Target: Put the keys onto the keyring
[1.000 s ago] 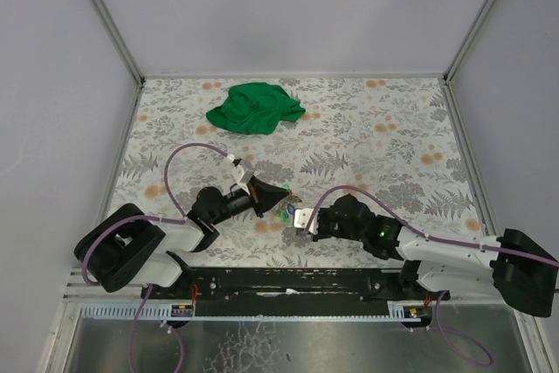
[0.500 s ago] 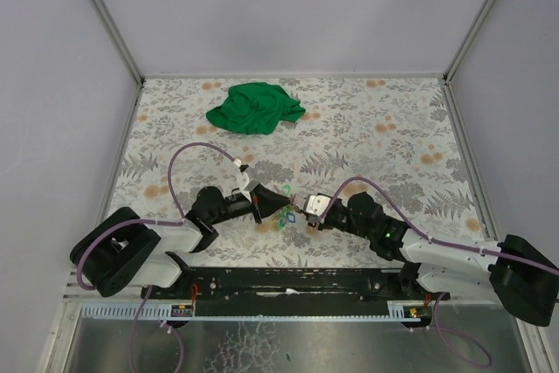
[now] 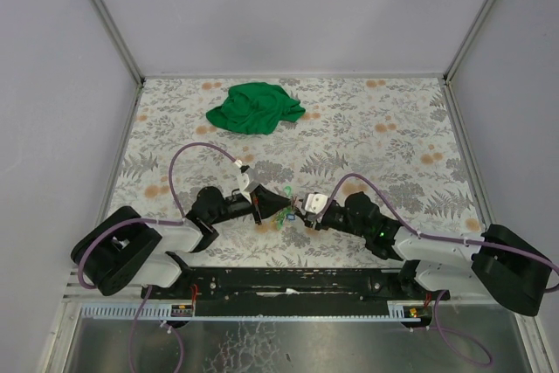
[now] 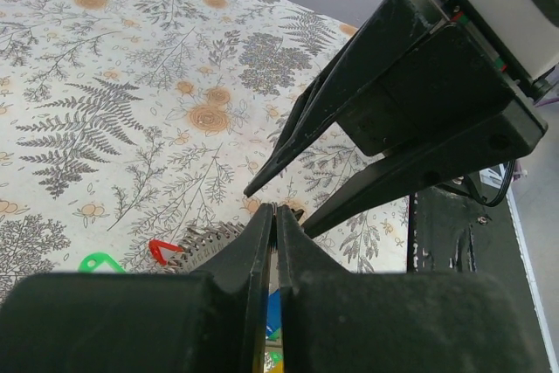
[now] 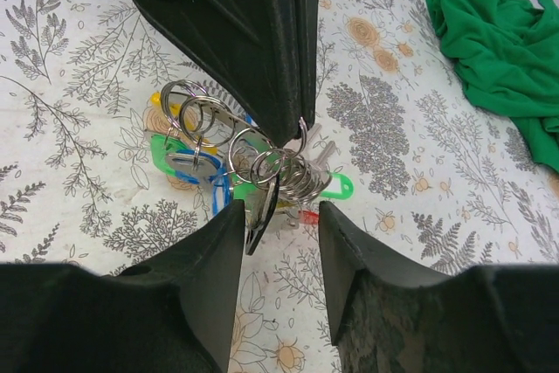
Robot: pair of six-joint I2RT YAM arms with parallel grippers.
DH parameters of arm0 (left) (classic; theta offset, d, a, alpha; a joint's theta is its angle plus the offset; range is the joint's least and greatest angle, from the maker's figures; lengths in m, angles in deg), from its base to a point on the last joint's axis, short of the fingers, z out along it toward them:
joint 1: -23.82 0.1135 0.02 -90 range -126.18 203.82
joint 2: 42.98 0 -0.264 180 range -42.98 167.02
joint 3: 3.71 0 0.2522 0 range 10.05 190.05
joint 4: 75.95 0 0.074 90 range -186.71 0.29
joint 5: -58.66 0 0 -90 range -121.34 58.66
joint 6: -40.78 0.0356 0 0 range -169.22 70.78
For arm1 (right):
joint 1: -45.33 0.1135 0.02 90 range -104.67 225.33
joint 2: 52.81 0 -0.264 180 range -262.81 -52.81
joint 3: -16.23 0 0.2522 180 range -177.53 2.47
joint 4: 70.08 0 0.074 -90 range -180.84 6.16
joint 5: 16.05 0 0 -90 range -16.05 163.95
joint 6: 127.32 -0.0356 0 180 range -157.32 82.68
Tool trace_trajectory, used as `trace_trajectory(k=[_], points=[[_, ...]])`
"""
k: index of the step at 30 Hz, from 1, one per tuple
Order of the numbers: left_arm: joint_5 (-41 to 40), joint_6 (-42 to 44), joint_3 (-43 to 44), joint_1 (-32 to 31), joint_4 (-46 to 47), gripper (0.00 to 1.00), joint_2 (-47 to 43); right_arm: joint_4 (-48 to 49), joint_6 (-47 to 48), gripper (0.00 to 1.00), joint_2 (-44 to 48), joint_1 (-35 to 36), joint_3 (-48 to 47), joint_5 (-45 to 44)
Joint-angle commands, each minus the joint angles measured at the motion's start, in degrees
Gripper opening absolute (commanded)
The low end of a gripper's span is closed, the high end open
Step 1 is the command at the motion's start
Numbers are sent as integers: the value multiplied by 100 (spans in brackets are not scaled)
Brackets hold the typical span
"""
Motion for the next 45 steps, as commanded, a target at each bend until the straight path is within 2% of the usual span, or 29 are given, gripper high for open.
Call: trace_trajectory(k=[1, 5, 8, 10, 13, 14, 18, 22, 25, 26, 30, 37, 45], points=[[117, -57, 55, -17, 707, 0, 21, 688, -182, 45, -125, -63, 24, 149], [123, -126, 36, -23, 873, 0, 87, 769, -229, 41, -268, -73, -28, 284], [124, -173, 25, -22, 978, 0, 123, 808, -241, 33, -351, -91, -55, 350], [79, -217, -9, -26, 1097, 0, 136, 770, -255, 24, -393, -89, -86, 369], [-150, -298, -43, -25, 1188, 0, 139, 534, -242, 5, -440, -90, -152, 374], [-274, -357, -68, -24, 1264, 0, 162, 449, -234, 1, -457, -93, -174, 391], [-999, -724, -179, -35, 1819, 0, 347, 274, -223, 0, -582, -81, -260, 568], [-1334, -885, -233, -117, 2052, 0, 538, -41, -70, 0, -678, 1, -416, 277], [-1232, -806, -281, -121, 1966, 0, 493, -426, 116, 0, -384, 3, -460, -136], [-1134, -727, -294, -109, 1858, 3, 430, -582, 241, 0, -221, -2, -485, -268], [-709, -316, -183, -41, 719, 14, 22, -1523, 807, 0, 257, -3, -872, -531], [134, 266, 197, 228, -624, 24, -346, -2458, 1438, 0, 386, 2, -1500, -513], [661, 225, 557, 326, -742, 31, 55, -2871, 1851, 0, 354, 3, -1704, -220]])
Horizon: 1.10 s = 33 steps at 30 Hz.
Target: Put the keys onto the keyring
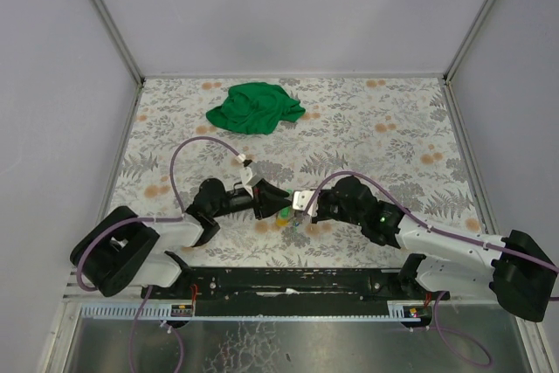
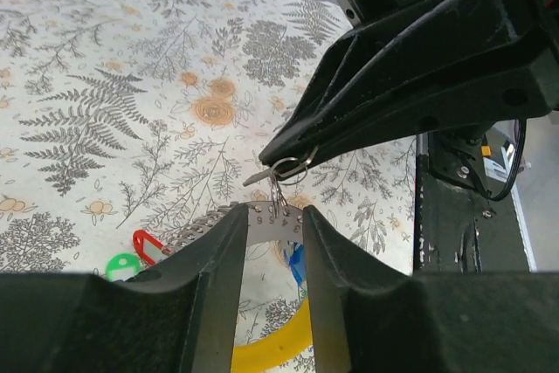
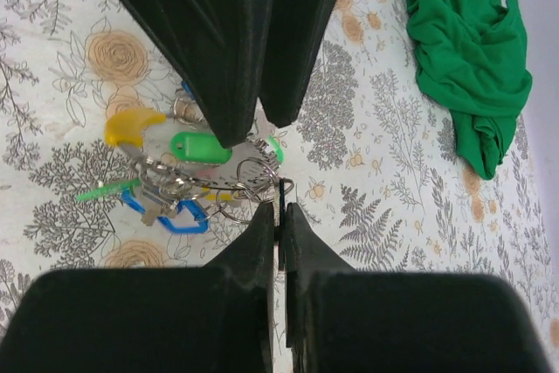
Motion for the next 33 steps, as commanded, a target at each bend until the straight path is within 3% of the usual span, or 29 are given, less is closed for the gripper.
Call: trace_trajectory(k=[1, 10, 18, 21, 26, 33], points=[[468, 83, 315, 88, -137, 32, 219, -168, 370, 0, 86, 30, -319, 115], [795, -340, 559, 79, 268, 33, 779, -254, 425, 0, -8, 32, -458, 188], [618, -437, 672, 46, 302, 32, 957, -254, 405, 0, -40, 34, -520, 313], [607, -447, 724, 23, 268, 25, 1017, -243, 371, 0, -38, 35, -520, 343], [589, -326, 698, 24, 125, 0, 1004, -363, 331, 0, 39, 34, -499, 218], [69, -74, 396, 26, 6, 0, 514, -649, -188, 0, 232, 29, -281, -540]])
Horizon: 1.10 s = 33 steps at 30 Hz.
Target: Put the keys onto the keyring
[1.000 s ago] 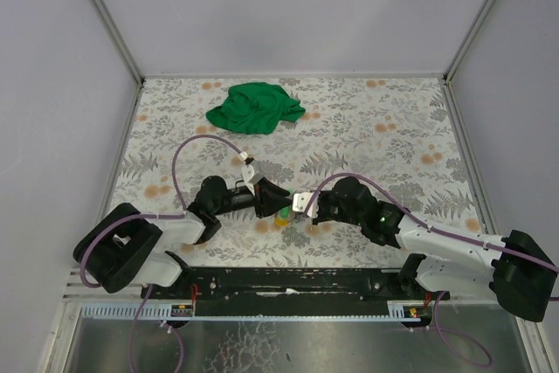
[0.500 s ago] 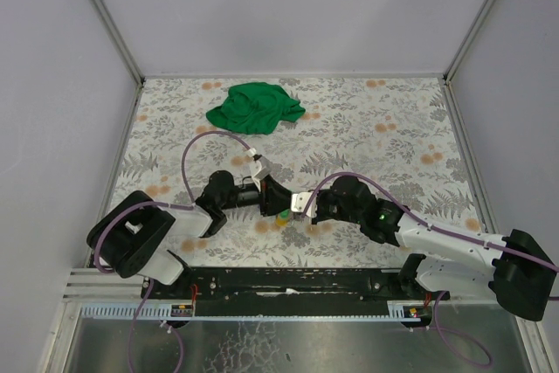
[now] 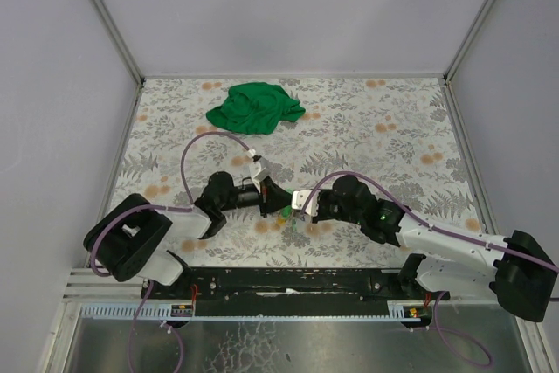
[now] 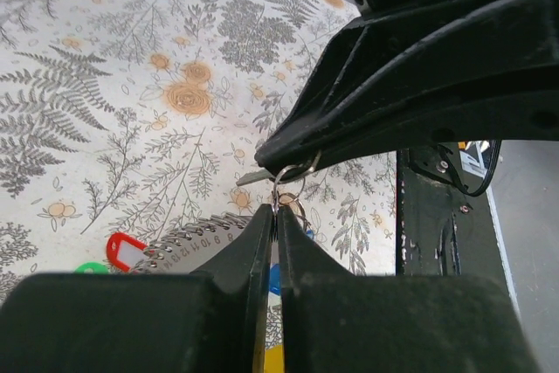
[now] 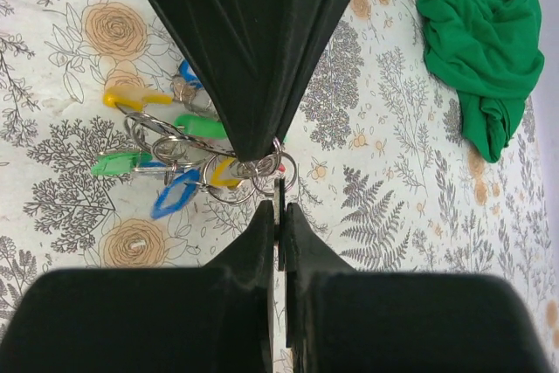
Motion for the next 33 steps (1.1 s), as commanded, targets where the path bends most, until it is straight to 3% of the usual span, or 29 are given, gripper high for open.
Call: trace_trajectory(k=[1, 18, 24, 33], points=[[-530, 281, -205, 6, 162, 0, -421, -50, -481, 0, 274, 34, -23, -495], [-1184, 698, -864, -415, 1247, 0, -972, -539, -1740, 0, -516, -117, -98, 21], [-1122, 784, -809, -427, 1085, 0, -940, -486, -1991, 0, -762, -230, -260, 174], [-1999, 941, -876, -390, 157, 30, -1441, -317, -1754, 0, -1432, -664, -971, -125]])
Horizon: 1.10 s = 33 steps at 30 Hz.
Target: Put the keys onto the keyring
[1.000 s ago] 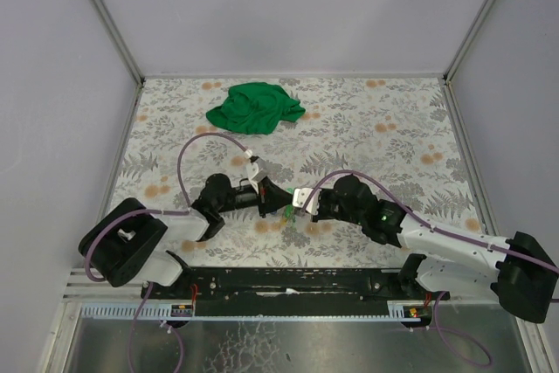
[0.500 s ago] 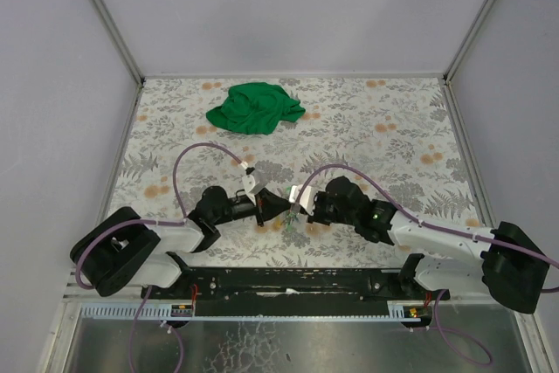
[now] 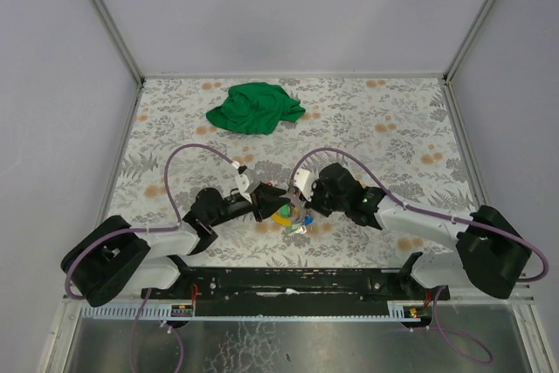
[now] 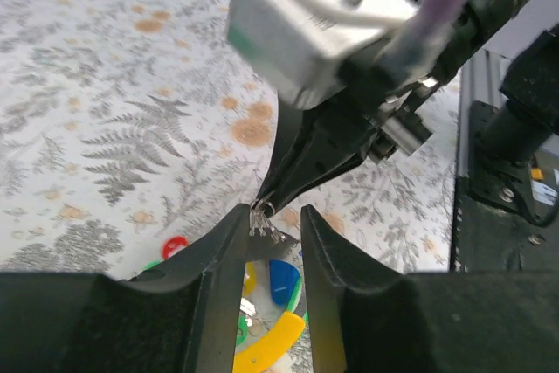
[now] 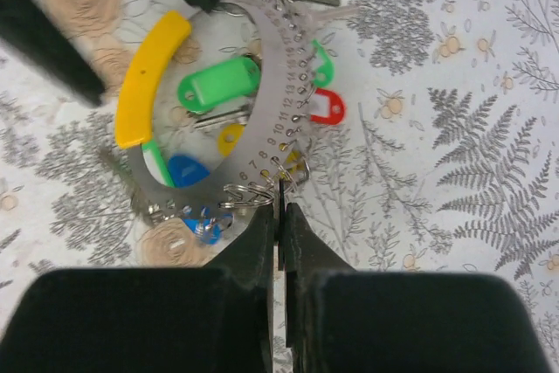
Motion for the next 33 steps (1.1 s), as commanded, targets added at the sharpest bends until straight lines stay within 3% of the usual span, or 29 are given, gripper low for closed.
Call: trace_trajectory(k=[1, 10, 14, 15, 16, 23, 29, 30, 31, 32, 33], points=[[-805, 187, -49, 47, -226, 32, -405, 116, 70, 0, -349, -268, -641, -316], [-2320, -462, -356, 405, -645, 50, -1110, 191, -719, 5, -1016, -1151, -709, -1061], [-3043, -653, -308, 421, -1398, 73, -1750, 237, -1256, 13, -1174, -1380, -547, -1303], [-3211, -682, -299, 429, -1568, 91, -1895, 131, -1375, 17, -1197, -1394, -592, -1427], [-3370, -713, -285, 430, -1745, 99, -2085, 91, -1470, 20, -1193, -1403, -584, -1542], [-4614, -1309, -185, 425, -2957, 100, -3350, -80, -2009, 53, -308, -1450, -239, -2389], [-5222, -1757, 315, 408, -4388, 100, -4257, -90, -2353, 64, 1413, -1451, 575, -3030], [-5271, -1733, 392, 408, -4577, 100, -4364, -132, -2411, 69, 1761, -1449, 700, -3134], [-5346, -1729, 442, 404, -4751, 100, -4483, -170, -2474, 94, 2094, -1452, 832, -3232], [-5425, -1728, 451, 392, -4821, 100, -4578, -219, -2559, 100, 2468, -1453, 955, -3374], [-5485, -1736, 432, 387, -4867, 100, -4660, -273, -2622, 99, 2802, -1454, 1057, -3436]])
